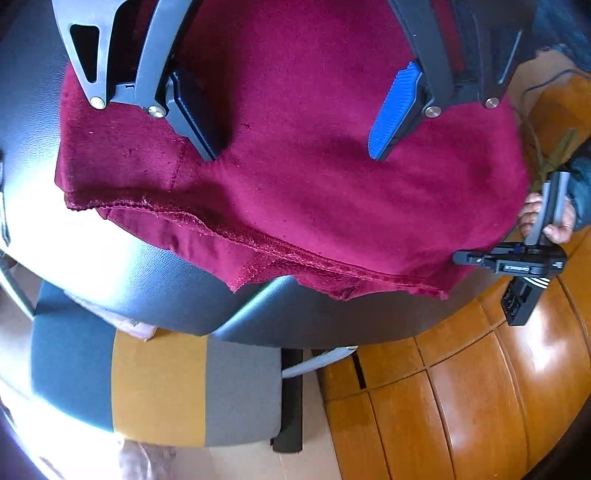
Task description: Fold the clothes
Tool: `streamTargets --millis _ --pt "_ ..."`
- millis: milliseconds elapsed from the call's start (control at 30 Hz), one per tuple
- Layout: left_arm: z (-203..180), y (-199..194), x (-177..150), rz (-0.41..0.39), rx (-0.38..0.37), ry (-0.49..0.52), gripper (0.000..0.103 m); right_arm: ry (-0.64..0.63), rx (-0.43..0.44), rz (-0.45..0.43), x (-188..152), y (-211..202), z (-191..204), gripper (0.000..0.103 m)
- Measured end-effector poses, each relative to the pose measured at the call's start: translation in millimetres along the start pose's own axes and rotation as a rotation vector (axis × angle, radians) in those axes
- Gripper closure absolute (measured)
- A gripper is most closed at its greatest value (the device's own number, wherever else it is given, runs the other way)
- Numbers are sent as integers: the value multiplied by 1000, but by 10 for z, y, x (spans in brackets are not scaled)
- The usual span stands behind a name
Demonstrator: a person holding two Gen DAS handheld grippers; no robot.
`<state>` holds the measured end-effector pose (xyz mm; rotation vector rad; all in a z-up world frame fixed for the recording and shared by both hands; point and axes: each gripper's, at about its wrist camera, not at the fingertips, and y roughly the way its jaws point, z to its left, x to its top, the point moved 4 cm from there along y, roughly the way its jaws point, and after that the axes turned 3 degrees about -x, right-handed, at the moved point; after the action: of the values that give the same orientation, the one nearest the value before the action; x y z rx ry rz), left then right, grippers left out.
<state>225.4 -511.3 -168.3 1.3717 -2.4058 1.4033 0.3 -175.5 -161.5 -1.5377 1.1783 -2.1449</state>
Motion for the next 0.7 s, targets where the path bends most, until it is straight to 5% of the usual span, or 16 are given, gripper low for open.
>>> streamTargets --millis 333,700 --pt "-111 -476 210 -29 9 -28 89 -118 -49 95 -198 -207 -234 46" --pt "-1456 -635 164 -39 -276 -32 89 -16 -14 12 -337 -158 -366 45"
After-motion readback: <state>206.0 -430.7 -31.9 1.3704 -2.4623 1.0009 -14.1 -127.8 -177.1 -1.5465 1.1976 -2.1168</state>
